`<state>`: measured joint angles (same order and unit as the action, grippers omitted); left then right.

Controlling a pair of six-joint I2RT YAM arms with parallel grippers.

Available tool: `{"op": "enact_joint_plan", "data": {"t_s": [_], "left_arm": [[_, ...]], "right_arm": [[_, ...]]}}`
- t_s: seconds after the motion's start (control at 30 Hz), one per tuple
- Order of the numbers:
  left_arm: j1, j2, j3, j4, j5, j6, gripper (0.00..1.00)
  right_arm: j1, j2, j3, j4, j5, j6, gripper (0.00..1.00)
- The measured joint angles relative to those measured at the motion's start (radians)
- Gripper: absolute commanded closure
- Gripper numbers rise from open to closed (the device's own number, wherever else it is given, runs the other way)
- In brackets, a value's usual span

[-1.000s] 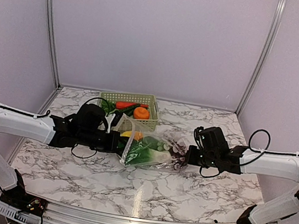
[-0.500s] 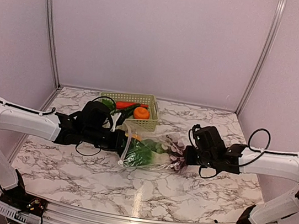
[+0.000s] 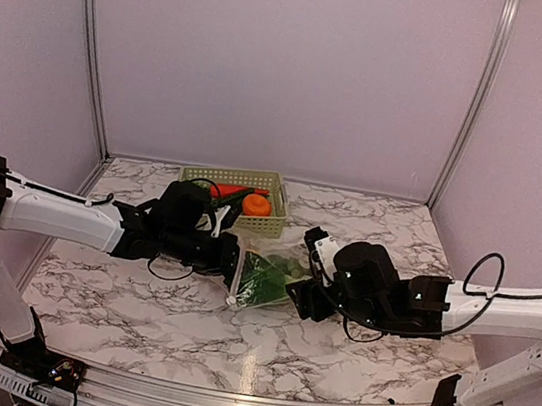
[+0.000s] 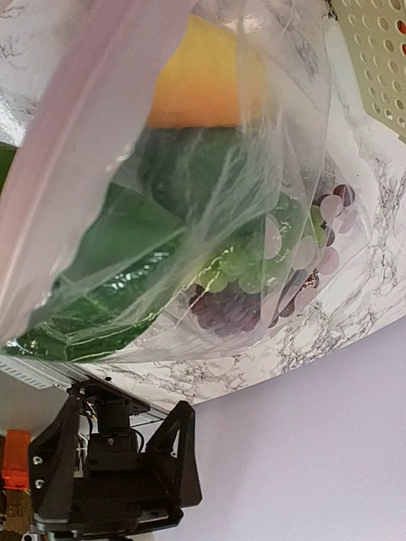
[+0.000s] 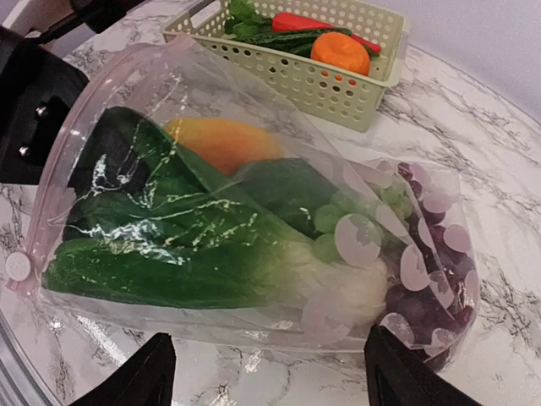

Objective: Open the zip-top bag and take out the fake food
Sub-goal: Adjust the fake vegetable in the zipper food storage bag.

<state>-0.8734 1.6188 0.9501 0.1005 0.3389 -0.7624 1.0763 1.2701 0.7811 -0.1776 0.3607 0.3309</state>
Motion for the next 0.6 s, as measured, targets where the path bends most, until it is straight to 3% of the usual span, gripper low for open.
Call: {"op": "enact_joint_plan", "data": {"t_s": [0.23,0.6], "left_arm": [[0.000,0.026,0.027,0.003,0.025,-0.039,1.00],[-0.003,0.030,0.067,-0.005,0.046,-0.064,1.00]], "right_arm": [[0.172,0.006,-0.002,0.069,0.077,-0.139,0.24],[0.395,0.109,0.000,0.251,0.314,-0.343,0.36]]}}
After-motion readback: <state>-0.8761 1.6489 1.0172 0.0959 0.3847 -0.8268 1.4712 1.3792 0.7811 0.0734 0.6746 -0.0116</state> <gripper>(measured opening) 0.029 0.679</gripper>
